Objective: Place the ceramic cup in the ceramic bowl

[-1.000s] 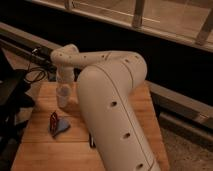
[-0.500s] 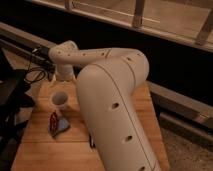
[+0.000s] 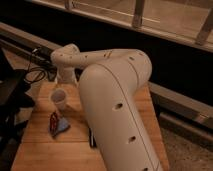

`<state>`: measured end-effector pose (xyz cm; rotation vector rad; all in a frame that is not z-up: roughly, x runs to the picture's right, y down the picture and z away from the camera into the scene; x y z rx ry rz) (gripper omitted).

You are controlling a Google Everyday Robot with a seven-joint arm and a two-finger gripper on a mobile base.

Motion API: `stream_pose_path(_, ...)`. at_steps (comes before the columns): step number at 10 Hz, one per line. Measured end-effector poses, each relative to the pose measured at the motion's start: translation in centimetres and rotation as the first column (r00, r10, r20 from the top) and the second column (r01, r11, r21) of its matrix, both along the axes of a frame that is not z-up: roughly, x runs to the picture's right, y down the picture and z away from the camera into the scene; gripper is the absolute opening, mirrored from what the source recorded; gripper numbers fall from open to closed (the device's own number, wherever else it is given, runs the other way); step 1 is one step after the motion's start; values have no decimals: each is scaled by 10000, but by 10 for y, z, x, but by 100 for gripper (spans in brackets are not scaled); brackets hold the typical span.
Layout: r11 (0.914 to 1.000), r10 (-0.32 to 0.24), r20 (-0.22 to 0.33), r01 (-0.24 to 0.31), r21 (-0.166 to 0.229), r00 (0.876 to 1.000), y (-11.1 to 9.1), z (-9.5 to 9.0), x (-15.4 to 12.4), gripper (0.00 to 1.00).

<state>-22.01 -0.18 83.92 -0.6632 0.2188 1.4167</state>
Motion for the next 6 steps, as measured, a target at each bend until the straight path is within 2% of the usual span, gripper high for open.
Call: stream_pose_path(6, 9982, 433, -109, -437, -404, 9990, 19, 10, 6, 80)
